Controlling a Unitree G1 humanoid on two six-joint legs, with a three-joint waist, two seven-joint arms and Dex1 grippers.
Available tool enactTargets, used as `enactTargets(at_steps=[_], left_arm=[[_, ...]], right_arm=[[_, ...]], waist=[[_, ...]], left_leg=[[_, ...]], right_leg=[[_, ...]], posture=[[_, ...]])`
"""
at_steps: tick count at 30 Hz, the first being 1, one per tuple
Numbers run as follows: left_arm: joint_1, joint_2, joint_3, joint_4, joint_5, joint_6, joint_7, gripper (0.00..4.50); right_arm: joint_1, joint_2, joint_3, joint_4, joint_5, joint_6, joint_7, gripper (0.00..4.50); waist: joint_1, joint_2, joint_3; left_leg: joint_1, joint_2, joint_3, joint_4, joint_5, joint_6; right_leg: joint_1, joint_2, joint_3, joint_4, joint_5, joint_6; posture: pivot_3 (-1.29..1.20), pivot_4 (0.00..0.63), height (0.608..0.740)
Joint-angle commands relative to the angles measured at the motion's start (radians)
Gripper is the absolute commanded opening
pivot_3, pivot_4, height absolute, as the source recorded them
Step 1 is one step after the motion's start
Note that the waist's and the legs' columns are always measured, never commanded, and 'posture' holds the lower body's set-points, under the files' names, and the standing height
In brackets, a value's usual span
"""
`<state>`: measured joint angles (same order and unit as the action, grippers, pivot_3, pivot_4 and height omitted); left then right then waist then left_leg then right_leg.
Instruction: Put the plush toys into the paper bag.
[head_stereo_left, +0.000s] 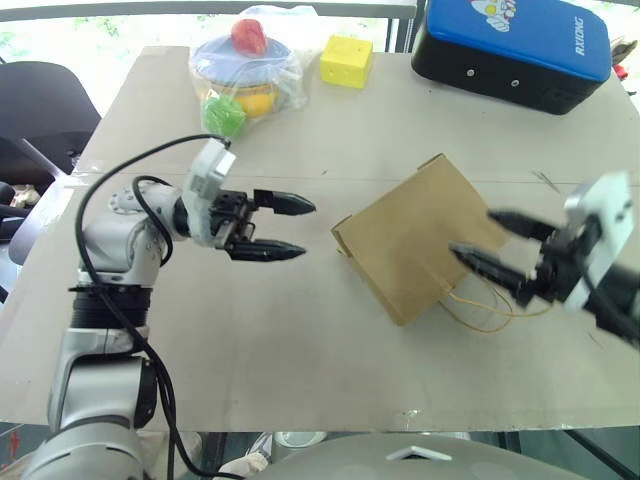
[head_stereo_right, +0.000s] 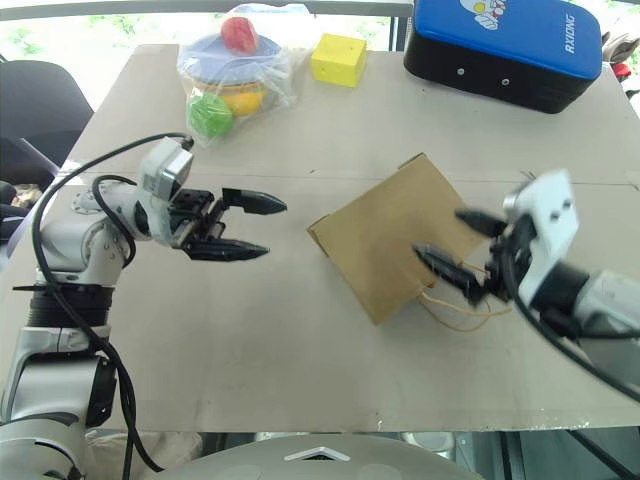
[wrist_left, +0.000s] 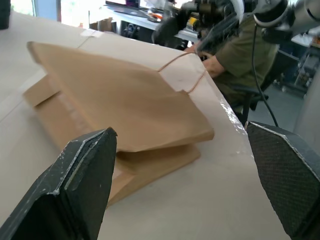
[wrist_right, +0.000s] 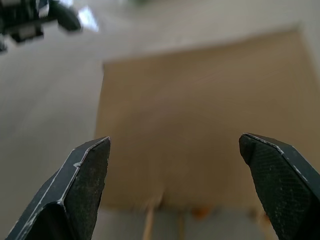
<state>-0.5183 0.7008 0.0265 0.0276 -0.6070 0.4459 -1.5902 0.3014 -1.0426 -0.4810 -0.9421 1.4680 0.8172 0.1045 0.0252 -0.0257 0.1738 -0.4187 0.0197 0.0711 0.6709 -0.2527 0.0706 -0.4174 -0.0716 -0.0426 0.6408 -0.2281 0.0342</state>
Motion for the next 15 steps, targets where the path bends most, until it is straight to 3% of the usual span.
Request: enactTargets(at_steps=[1, 10, 15], left_arm=[[0.009, -0.03, -0.021, -0.102, 0.042, -0.163, -0.004, 4.46], [-0.022, -0.088, -0.204, 0.02, 0.208, -0.688, -0.024, 4.46], [-0.078, -0.165, -0.281, 0.174, 0.355, -1.026, -0.021, 4.46]], right_arm=[[0.132, 0.036, -0.158, -0.091, 0.042, -0.026, 0.057, 4.08], [0.381, 0.102, -0.347, -0.105, 0.293, -0.022, 0.117, 4.08], [0.458, 0.18, -0.256, -0.105, 0.226, -0.004, 0.089, 4.08]], waist=[[-0.001, 0.0, 0.0], [-0.007, 0.001, -0.001], [-0.003, 0.0, -0.002]], left_leg=[[0.0, 0.0, 0.0, 0.0, 0.0, 0.0], [0.004, 0.0, 0.0, 0.001, -0.002, 0.004], [0.003, -0.001, 0.0, 0.001, -0.003, 0.005]], right_leg=[[0.001, 0.0, 0.0, 0.0, 0.0, 0.0], [0.003, 0.002, 0.001, 0.001, 0.0, 0.0], [0.003, 0.002, 0.0, 0.0, 0.0, 0.0]], posture=[[0.0, 0.15, 0.74], [0.0, 0.15, 0.74], [0.0, 0.15, 0.74]])
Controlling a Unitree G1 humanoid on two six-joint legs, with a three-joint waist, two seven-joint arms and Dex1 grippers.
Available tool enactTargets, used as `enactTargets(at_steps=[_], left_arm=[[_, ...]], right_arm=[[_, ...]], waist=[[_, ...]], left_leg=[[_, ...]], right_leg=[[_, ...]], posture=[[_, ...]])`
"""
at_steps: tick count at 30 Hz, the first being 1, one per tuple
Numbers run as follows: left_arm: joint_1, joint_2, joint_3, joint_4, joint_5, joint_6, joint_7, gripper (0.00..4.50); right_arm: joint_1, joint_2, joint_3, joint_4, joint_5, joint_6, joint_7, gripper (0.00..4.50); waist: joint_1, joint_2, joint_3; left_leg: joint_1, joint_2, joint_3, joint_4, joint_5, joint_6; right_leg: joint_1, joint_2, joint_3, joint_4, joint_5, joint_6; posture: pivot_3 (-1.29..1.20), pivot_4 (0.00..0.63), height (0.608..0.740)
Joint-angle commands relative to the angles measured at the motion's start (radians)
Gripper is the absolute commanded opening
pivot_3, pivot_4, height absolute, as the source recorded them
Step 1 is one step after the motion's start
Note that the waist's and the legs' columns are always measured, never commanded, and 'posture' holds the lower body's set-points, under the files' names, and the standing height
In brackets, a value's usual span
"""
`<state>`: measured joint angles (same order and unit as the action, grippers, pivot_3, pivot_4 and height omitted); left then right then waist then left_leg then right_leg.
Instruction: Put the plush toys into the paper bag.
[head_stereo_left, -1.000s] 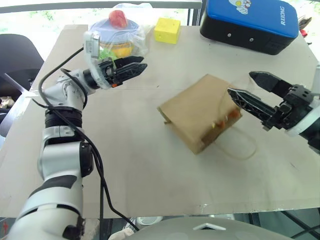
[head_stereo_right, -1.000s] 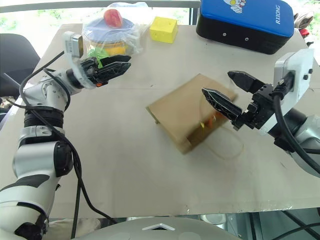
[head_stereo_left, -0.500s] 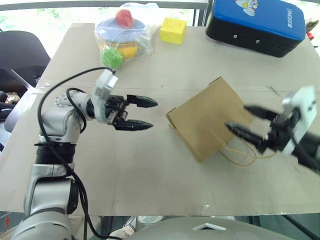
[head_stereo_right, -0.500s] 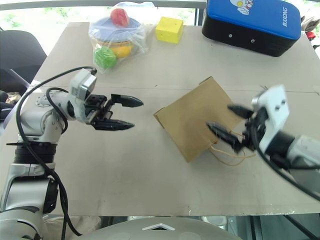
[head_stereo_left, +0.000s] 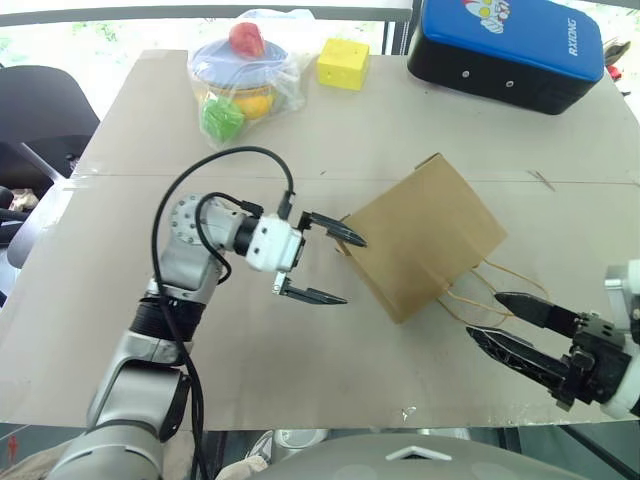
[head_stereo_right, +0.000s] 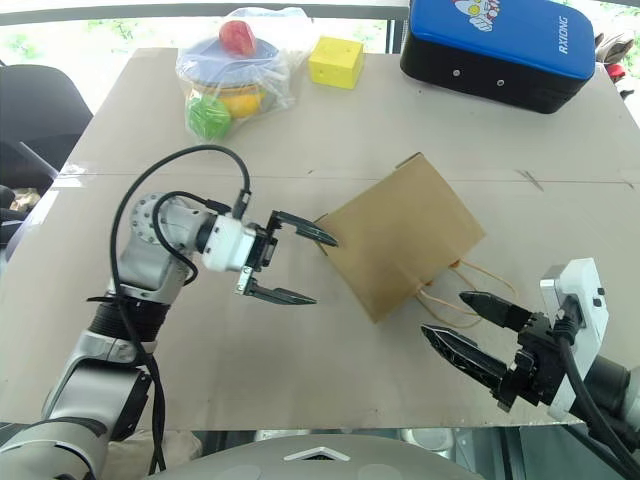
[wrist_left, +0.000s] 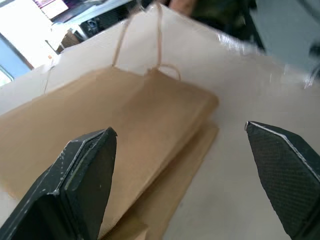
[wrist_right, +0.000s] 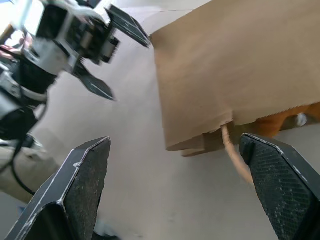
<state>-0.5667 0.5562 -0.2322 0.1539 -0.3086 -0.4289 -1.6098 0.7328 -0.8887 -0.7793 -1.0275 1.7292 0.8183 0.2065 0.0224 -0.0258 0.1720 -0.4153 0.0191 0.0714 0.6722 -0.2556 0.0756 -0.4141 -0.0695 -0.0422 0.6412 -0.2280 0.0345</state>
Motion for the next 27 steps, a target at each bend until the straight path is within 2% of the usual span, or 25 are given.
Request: enactTargets(at_steps=[1, 5, 10, 12, 14, 16, 17, 19, 22, 25, 27], left_arm=[[-0.038, -0.028, -0.031, 0.074, 0.068, -0.196, -0.002, 4.46], [-0.093, -0.083, -0.086, 0.203, 0.161, -0.466, 0.03, 4.46], [-0.135, -0.122, -0.154, 0.324, 0.249, -0.701, 0.109, 4.46], [-0.153, -0.136, -0.161, 0.386, 0.337, -0.819, 0.179, 4.46], [-0.17, -0.167, -0.131, 0.455, 0.507, -0.92, 0.284, 4.46], [-0.177, -0.174, -0.128, 0.511, 0.614, -0.962, 0.37, 4.46], [-0.169, -0.184, -0.069, 0.498, 0.737, -1.0, 0.443, 4.46], [-0.166, -0.182, -0.019, 0.484, 0.912, -0.988, 0.602, 4.46], [-0.192, -0.157, -0.067, 0.493, 1.043, -0.921, 0.744, 4.46], [-0.209, -0.134, -0.105, 0.489, 1.136, -0.892, 0.874, 3.64], [-0.216, -0.117, -0.129, 0.491, 1.163, -0.869, 0.949, 2.59]], right_arm=[[0.035, 0.036, 0.064, -0.02, -0.054, -0.012, -0.023, 4.08], [0.076, 0.063, 0.148, -0.02, -0.146, -0.064, 0.001, 4.08], [0.087, 0.043, 0.172, -0.02, -0.168, -0.143, 0.002, 4.08], [0.092, 0.032, 0.183, -0.02, -0.179, -0.168, -0.001, 4.08], [0.098, 0.02, 0.18, -0.02, -0.176, -0.194, -0.002, 4.08], [0.09, 0.004, 0.178, -0.02, -0.158, -0.215, -0.013, 4.08], [0.088, -0.005, 0.176, -0.02, -0.149, -0.222, -0.018, 4.08], [0.079, -0.025, 0.176, -0.02, -0.132, -0.232, -0.032, 4.08], [0.052, -0.047, 0.166, -0.02, -0.086, -0.235, -0.055, 4.08], [0.012, -0.061, 0.148, -0.02, -0.042, -0.225, -0.077, 4.08], [-0.028, -0.058, 0.13, -0.02, -0.001, -0.219, -0.091, 4.08]], waist=[[-0.001, 0.0, 0.0], [-0.004, 0.0, -0.001], [-0.007, 0.0, -0.001], [-0.006, 0.0, -0.001], [-0.006, 0.0, -0.001], [-0.002, 0.0, -0.002], [0.001, 0.0, -0.003], [0.01, 0.001, -0.004], [0.021, 0.001, -0.005], [0.02, 0.002, -0.009], [0.017, 0.004, -0.01]], left_leg=[[0.0, 0.0, 0.0, 0.0, 0.0, 0.0], [0.0, 0.0, 0.0, 0.001, 0.0, 0.0], [0.0, 0.0, 0.0, 0.001, 0.0, 0.0], [0.0, 0.0, 0.0, 0.001, 0.0, 0.0], [0.0, 0.0, 0.0, 0.001, 0.0, 0.0], [0.0, 0.0, 0.0, 0.001, 0.0, 0.001], [0.001, 0.0, 0.0, 0.002, 0.0, 0.001], [0.001, -0.001, 0.0, 0.004, -0.001, 0.002], [0.0, -0.001, 0.0, 0.011, -0.002, 0.004], [0.001, -0.001, 0.002, 0.013, 0.001, 0.009], [0.001, -0.001, 0.004, 0.013, 0.001, 0.008]], right_leg=[[0.0, 0.0, 0.0, 0.0, 0.0, 0.0], [0.0, 0.0, 0.0, 0.0, 0.0, 0.0], [0.0, 0.001, 0.0, 0.0, 0.0, 0.001], [0.0, 0.001, 0.0, 0.0, 0.001, 0.001], [0.0, 0.001, 0.0, 0.0, 0.001, 0.002], [0.001, 0.001, 0.0, 0.0, 0.002, 0.003], [0.001, 0.001, 0.0, 0.0, 0.002, 0.004], [0.003, 0.0, 0.0, 0.0, 0.003, 0.006], [0.005, -0.001, 0.0, 0.0, 0.003, 0.008], [0.007, -0.004, 0.0, -0.002, 0.003, 0.01], [0.007, -0.007, 0.0, -0.005, 0.005, 0.011]], posture=[[0.0, 0.15, 0.74], [0.0, 0.15, 0.74], [0.0, 0.15, 0.74], [0.0, 0.15, 0.74], [0.0, 0.15, 0.74], [0.0, 0.15, 0.74], [0.0, 0.15, 0.74], [0.0, 0.15, 0.74], [0.0, 0.15, 0.74], [0.0, 0.15, 0.74], [0.0, 0.15, 0.74]])
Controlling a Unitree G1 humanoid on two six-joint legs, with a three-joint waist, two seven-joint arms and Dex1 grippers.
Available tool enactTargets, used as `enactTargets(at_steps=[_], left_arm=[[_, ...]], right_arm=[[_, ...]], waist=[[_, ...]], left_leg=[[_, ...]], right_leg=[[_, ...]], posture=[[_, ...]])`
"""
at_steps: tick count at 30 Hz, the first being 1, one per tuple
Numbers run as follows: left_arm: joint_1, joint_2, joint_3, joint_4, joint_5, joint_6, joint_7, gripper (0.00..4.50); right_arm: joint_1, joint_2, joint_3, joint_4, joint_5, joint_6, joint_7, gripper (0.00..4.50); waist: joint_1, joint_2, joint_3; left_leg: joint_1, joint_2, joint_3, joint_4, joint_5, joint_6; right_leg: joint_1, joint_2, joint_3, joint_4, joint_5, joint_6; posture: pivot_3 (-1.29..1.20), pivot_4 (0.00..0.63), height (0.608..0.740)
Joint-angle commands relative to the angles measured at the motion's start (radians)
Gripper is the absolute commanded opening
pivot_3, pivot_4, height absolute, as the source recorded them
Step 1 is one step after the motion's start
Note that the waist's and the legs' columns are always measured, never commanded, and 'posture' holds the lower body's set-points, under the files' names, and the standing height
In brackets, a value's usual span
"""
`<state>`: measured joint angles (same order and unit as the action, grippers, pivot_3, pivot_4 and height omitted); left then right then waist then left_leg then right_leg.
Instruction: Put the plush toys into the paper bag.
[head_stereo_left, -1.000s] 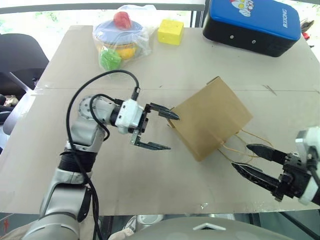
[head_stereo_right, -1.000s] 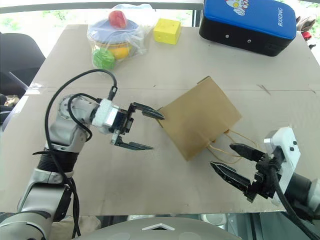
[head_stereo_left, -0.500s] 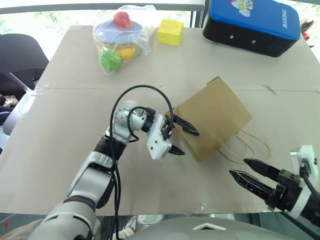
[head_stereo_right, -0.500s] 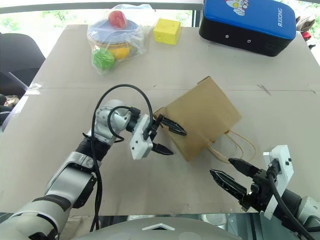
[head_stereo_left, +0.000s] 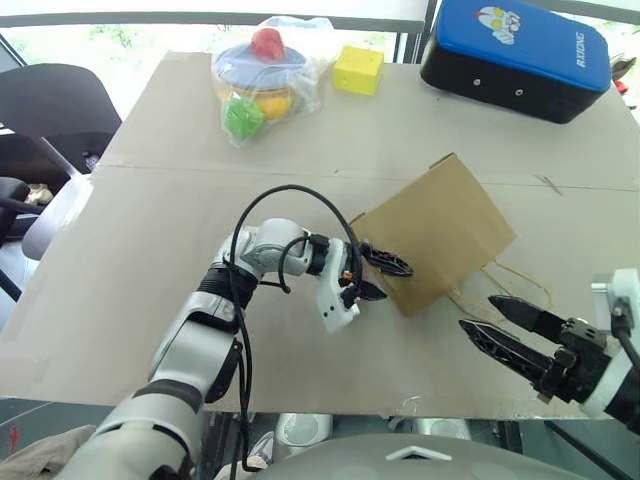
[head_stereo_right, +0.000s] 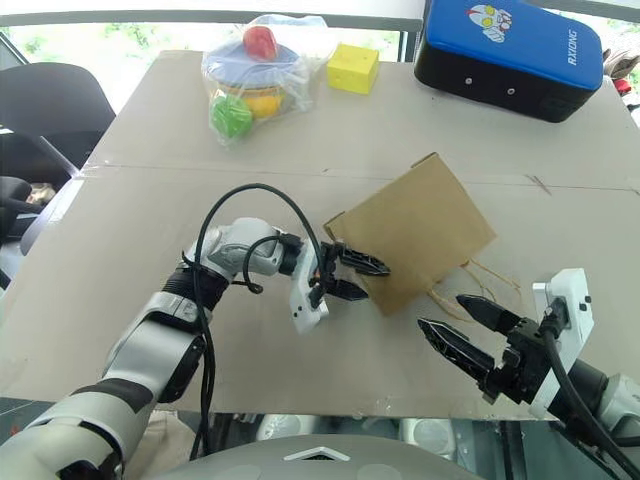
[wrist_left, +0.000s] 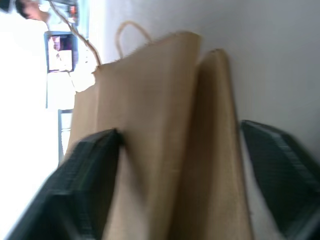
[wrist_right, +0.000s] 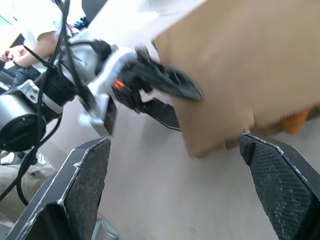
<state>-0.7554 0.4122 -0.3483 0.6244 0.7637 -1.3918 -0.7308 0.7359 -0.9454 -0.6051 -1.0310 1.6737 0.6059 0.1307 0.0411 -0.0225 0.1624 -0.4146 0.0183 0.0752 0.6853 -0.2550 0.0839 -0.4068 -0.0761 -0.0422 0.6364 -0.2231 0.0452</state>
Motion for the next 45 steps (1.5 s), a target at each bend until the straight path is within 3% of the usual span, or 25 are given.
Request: enactTargets(at_steps=[1, 5, 7, 9, 12, 14, 17, 21, 25, 28, 35, 39, 45], left_arm=[[-0.03, 0.035, -0.021, 0.02, 0.098, 0.107, 0.101, 2.15], [-0.038, 0.057, -0.045, 0.014, 0.09, 0.166, 0.184, 0.12], [-0.035, 0.059, -0.051, 0.011, 0.016, 0.191, 0.185, 0.05], [-0.019, 0.051, -0.055, -0.001, -0.144, 0.224, 0.147, 0.05], [0.033, 0.047, -0.088, -0.108, -0.55, 0.358, -0.004, 0.05], [0.097, 0.045, -0.077, -0.262, -0.866, 0.596, -0.145, 0.05], [0.153, 0.075, -0.016, -0.447, -1.195, 0.954, -0.271, 0.05], [0.161, 0.095, 0.106, -0.558, -1.533, 1.446, -0.265, 0.05], [0.124, 0.12, 0.257, -0.476, -1.774, 1.855, -0.266, 0.05], [0.127, 0.132, 0.326, -0.411, -1.829, 1.953, -0.417, 0.05], [0.051, 0.164, 0.276, -0.109, -1.588, 1.828, -0.848, 0.05], [0.011, 0.175, 0.261, 0.03, -1.497, 1.721, -0.884, 0.05], [-0.041, 0.141, 0.341, 0.195, -1.379, 1.578, -0.867, 0.05]], right_arm=[[-0.052, -0.004, -0.05, -0.016, 0.062, -0.002, -0.015, 4.08], [-0.123, -0.001, -0.053, -0.016, 0.078, 0.022, -0.018, 4.08], [-0.148, 0.005, -0.051, -0.016, 0.08, 0.035, -0.026, 4.08], [-0.162, 0.013, -0.054, -0.016, 0.081, 0.042, -0.035, 4.08], [-0.18, 0.027, -0.066, -0.016, 0.075, 0.049, -0.022, 4.08], [-0.198, 0.039, -0.077, -0.016, 0.076, 0.045, -0.007, 4.08], [-0.248, 0.067, -0.112, -0.016, 0.11, 0.031, 0.03, 4.08], [-0.309, 0.073, -0.156, -0.016, 0.157, 0.056, 0.032, 4.08], [-0.324, 0.066, -0.117, -0.016, 0.092, 0.086, 0.044, 4.08], [-0.292, 0.055, -0.079, -0.016, -0.032, 0.078, 0.108, 4.08], [-0.119, 0.068, 0.013, -0.016, -0.246, -0.099, 0.26, 4.08], [0.004, 0.043, 0.079, -0.016, -0.378, -0.245, 0.307, 4.08], [0.101, 0.005, 0.209, -0.016, -0.537, -0.425, 0.257, 4.08]], waist=[[-0.002, 0.001, -0.001], [-0.003, 0.001, -0.003], [-0.003, 0.002, -0.003], [-0.003, 0.002, -0.003], [-0.005, 0.002, -0.003], [-0.007, 0.002, -0.003], [-0.017, 0.003, -0.002], [-0.027, 0.004, -0.002], [-0.026, 0.004, -0.002], [-0.027, 0.004, -0.002], [-0.022, 0.003, -0.002], [-0.023, 0.003, -0.002], [-0.023, 0.002, -0.003]], left_leg=[[0.0, 0.0, 0.001, 0.0, 0.0, 0.0], [-0.001, 0.0, 0.003, 0.0, 0.001, 0.001], [-0.002, 0.0, 0.003, -0.001, 0.002, 0.005], [-0.002, 0.0, 0.003, -0.003, 0.002, 0.005], [-0.005, 0.001, 0.003, -0.004, 0.002, 0.005], [-0.007, 0.001, 0.003, -0.004, 0.002, 0.004], [-0.007, 0.001, 0.002, -0.003, 0.004, 0.001], [-0.006, 0.001, 0.001, -0.002, 0.002, 0.004], [-0.004, 0.001, 0.0, -0.001, 0.002, 0.004], [-0.004, 0.0, 0.001, -0.002, 0.002, 0.005], [-0.004, -0.002, 0.005, -0.001, 0.001, 0.006], [-0.004, -0.001, 0.006, -0.001, 0.0, 0.007], [-0.005, -0.001, 0.005, -0.001, 0.0, 0.007]], right_leg=[[0.0, -0.001, 0.0, -0.001, 0.003, 0.0], [-0.001, -0.004, -0.002, -0.003, 0.006, 0.002], [-0.002, -0.004, -0.003, -0.003, 0.009, -0.001], [-0.003, -0.004, -0.003, -0.003, 0.009, -0.002], [-0.006, -0.004, -0.005, -0.002, 0.009, -0.002], [-0.007, -0.004, -0.006, -0.003, 0.009, -0.002], [-0.007, -0.005, -0.006, -0.003, 0.009, -0.002], [-0.005, -0.003, -0.007, -0.002, 0.008, -0.002], [-0.003, -0.001, -0.007, -0.002, 0.006, 0.002], [-0.003, 0.005, -0.006, -0.002, 0.006, 0.002], [-0.004, 0.006, -0.004, -0.002, 0.007, 0.0], [-0.005, 0.003, 0.0, -0.003, 0.007, -0.001], [-0.005, -0.003, -0.002, -0.003, 0.007, -0.001]], posture=[[0.0, 0.15, 0.74], [0.0, 0.15, 0.74], [0.0, 0.15, 0.74], [0.0, 0.15, 0.74], [0.0, 0.15, 0.74], [0.0, 0.15, 0.74], [0.0, 0.15, 0.74], [0.0, 0.15, 0.74], [0.0, 0.15, 0.74], [0.0, 0.15, 0.74], [0.0, 0.15, 0.74], [0.0, 0.15, 0.74], [0.0, 0.15, 0.74]])
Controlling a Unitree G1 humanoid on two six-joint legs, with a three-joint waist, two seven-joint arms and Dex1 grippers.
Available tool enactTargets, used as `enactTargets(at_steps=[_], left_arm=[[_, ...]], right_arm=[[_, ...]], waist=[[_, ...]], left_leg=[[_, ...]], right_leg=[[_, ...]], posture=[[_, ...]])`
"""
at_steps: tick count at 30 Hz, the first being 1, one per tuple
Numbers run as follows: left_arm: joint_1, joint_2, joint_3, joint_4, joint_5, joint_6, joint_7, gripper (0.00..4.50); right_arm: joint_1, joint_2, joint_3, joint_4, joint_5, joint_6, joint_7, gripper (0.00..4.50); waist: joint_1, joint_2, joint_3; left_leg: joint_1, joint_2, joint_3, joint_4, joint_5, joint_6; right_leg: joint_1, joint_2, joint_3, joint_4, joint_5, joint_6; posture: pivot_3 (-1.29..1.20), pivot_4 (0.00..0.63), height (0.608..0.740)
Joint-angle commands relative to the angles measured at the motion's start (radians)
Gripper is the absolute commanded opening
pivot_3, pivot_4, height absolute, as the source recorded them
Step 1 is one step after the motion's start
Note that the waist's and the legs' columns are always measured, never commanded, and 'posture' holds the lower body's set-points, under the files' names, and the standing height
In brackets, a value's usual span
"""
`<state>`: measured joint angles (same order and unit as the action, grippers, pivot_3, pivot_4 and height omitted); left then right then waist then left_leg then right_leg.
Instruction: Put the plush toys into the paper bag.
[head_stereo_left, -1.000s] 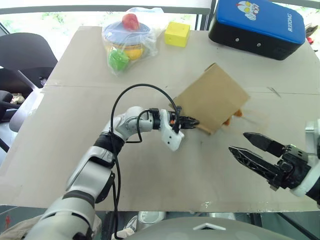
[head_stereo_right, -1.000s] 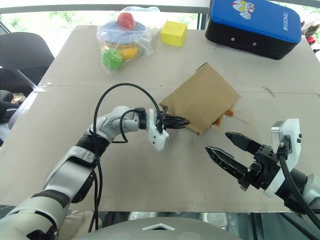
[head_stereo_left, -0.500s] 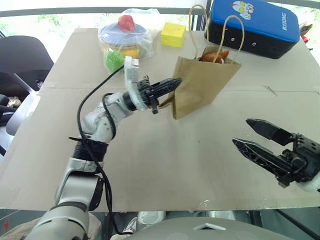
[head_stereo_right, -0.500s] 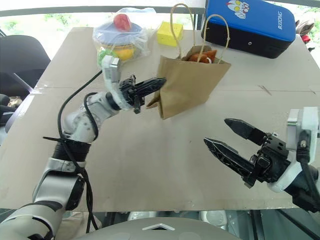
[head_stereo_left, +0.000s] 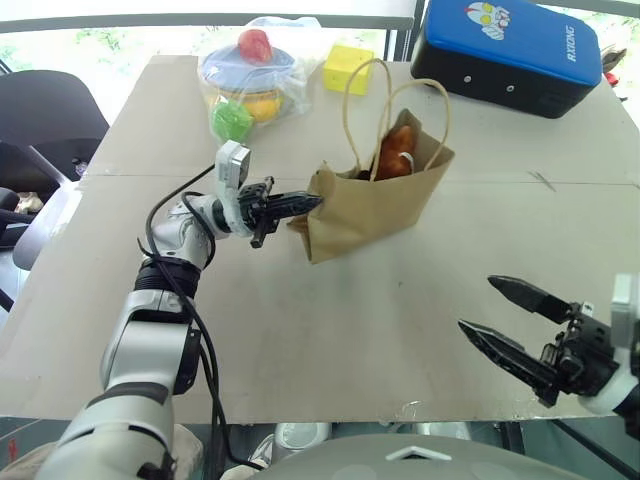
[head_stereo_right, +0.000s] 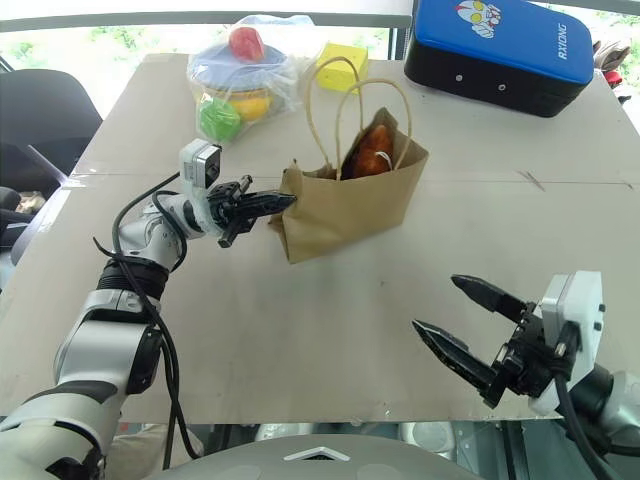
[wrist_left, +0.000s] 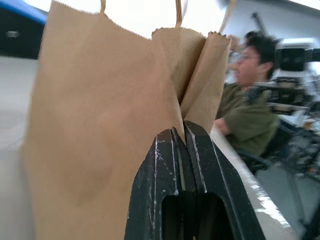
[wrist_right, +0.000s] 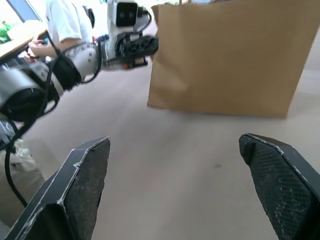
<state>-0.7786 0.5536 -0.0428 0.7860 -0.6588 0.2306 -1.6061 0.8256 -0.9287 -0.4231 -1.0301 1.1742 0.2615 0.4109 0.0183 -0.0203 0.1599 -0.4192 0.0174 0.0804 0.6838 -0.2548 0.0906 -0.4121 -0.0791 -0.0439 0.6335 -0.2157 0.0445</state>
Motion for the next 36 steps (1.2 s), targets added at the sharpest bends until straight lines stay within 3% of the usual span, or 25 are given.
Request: enactTargets(at_steps=[1, 4, 10, 14, 20, 24, 32, 36], left_arm=[[-0.01, -0.001, 0.033, 0.043, 0.08, -0.1, 0.016, 0.05], [-0.001, -0.003, 0.03, 0.081, 0.184, -0.232, 0.087, 0.05], [0.031, 0.014, 0.053, 0.1, 0.251, -0.248, 0.072, 0.05], [0.067, 0.0, 0.123, -0.084, 0.072, -0.124, -0.006, 0.05], [0.143, 0.012, 0.113, -0.315, -0.024, -0.033, -0.008, 0.05], [0.207, 0.077, 0.047, -0.484, -0.133, 0.013, -0.008, 0.05], [0.255, 0.153, -0.024, -0.59, -0.287, 0.093, -0.008, 0.05], [0.273, 0.152, -0.086, -0.527, -0.233, -0.003, -0.008, 0.05]], right_arm=[[0.011, -0.02, 0.048, -0.017, -0.052, -0.097, -0.037, 4.08], [-0.024, -0.05, 0.107, -0.017, -0.076, -0.114, -0.085, 4.08], [-0.071, -0.096, 0.144, -0.017, -0.07, -0.123, -0.142, 4.08], [-0.094, -0.101, 0.141, -0.017, -0.053, -0.117, -0.15, 4.08], [-0.101, -0.093, 0.127, -0.017, -0.045, -0.11, -0.14, 4.08], [-0.102, -0.094, 0.12, -0.017, -0.047, -0.103, -0.129, 4.08], [-0.065, -0.109, 0.087, -0.017, -0.036, -0.13, -0.074, 4.08], [-0.018, -0.108, 0.075, -0.017, -0.055, -0.146, -0.06, 4.08]], waist=[[-0.001, 0.0, 0.0], [-0.002, 0.0, 0.0], [-0.002, 0.0, 0.0], [-0.004, 0.0, 0.0], [0.001, 0.0, 0.0], [-0.004, 0.0, 0.0], [0.0, 0.0, 0.0], [-0.001, 0.0, 0.0]], left_leg=[[0.0, 0.0, 0.0, 0.0, 0.0, 0.0], [0.0, 0.0, 0.0, 0.0, 0.0, 0.0], [0.0, 0.0, 0.0, -0.001, 0.0, 0.0], [-0.001, 0.0, 0.0, -0.001, 0.0, -0.001], [-0.002, 0.0, -0.001, -0.001, 0.0, -0.001], [-0.002, -0.001, -0.001, -0.001, 0.0, -0.001], [-0.002, -0.001, -0.001, -0.001, 0.0, -0.001], [-0.002, -0.001, -0.001, -0.001, 0.0, -0.001]], right_leg=[[0.0, 0.0, 0.0, 0.0, 0.0, 0.0], [0.0, -0.001, 0.0, 0.0, 0.0, 0.0], [-0.001, -0.002, 0.0, 0.0, 0.0, -0.001], [-0.001, -0.003, -0.001, 0.0, 0.0, -0.001], [-0.002, -0.004, -0.002, 0.0, 0.0, -0.001], [-0.002, -0.005, -0.002, 0.0, 0.0, -0.001], [-0.002, -0.005, -0.002, 0.0, 0.0, 0.0], [-0.001, -0.005, -0.002, -0.002, 0.0, 0.0]], posture=[[0.0, 0.15, 0.74], [0.0, 0.15, 0.74], [0.0, 0.15, 0.74], [0.0, 0.15, 0.74], [0.0, 0.15, 0.74], [0.0, 0.15, 0.74], [0.0, 0.15, 0.74], [0.0, 0.15, 0.74]])
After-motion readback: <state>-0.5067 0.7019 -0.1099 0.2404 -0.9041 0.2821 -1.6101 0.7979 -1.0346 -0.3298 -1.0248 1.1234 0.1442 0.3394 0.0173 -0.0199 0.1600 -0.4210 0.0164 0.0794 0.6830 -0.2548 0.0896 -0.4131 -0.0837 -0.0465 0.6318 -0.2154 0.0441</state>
